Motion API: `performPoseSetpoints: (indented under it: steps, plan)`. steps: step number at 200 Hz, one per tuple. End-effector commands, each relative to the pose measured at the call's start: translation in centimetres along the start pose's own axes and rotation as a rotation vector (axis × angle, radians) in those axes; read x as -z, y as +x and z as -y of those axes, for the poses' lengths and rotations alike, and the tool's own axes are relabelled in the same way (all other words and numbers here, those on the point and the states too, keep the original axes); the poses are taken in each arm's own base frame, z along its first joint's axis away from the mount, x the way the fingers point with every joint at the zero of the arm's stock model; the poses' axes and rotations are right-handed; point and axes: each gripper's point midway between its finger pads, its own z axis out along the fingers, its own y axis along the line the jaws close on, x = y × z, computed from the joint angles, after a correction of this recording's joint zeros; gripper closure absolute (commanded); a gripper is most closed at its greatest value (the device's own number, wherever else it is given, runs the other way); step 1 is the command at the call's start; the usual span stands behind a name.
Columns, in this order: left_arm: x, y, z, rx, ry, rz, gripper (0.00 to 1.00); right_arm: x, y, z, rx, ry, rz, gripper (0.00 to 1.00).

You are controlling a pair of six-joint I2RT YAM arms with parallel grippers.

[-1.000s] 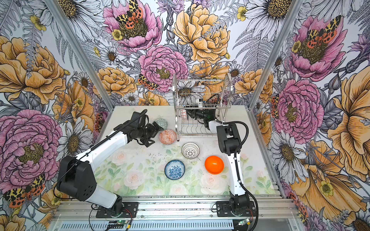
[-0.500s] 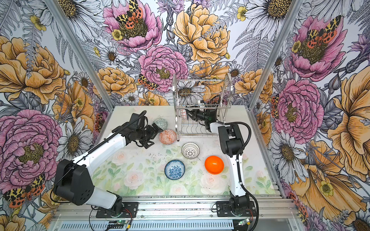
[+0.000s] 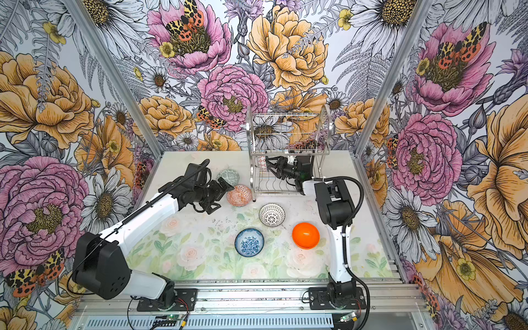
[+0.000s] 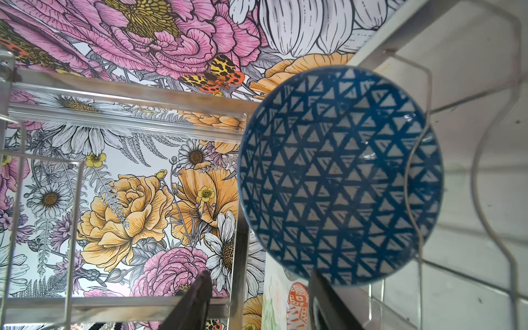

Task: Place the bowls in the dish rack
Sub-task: 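Lower the blue-triangle bowl upright into the rack and open the right gripper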

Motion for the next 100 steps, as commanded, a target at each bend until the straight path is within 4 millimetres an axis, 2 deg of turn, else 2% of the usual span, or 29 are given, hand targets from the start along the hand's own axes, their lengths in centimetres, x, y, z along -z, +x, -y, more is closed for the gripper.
performPoseSetpoints:
  steps: [1,35,66,100]
  plan:
    - [0.6,0.3,-0.4,-0.02,-0.002,0.02,0.01,0.6,0.2,-4.2,0.089,-0.075,0.027,0.42]
    - [0.5,0.6,-1.0,-0.017,-0.014,0.021,0.01,1.3,1.1,-4.5,0.081,-0.084,0.027,0.43]
    - [0.4,0.7,-0.7,-0.023,-0.012,0.018,0.01,1.9,2.0,-4.4,0.072,-0.083,0.026,0.42]
    - [0.3,0.7,-0.5,-0.032,-0.013,0.022,0.02,2.3,3.3,-4.4,0.068,-0.079,0.018,0.34]
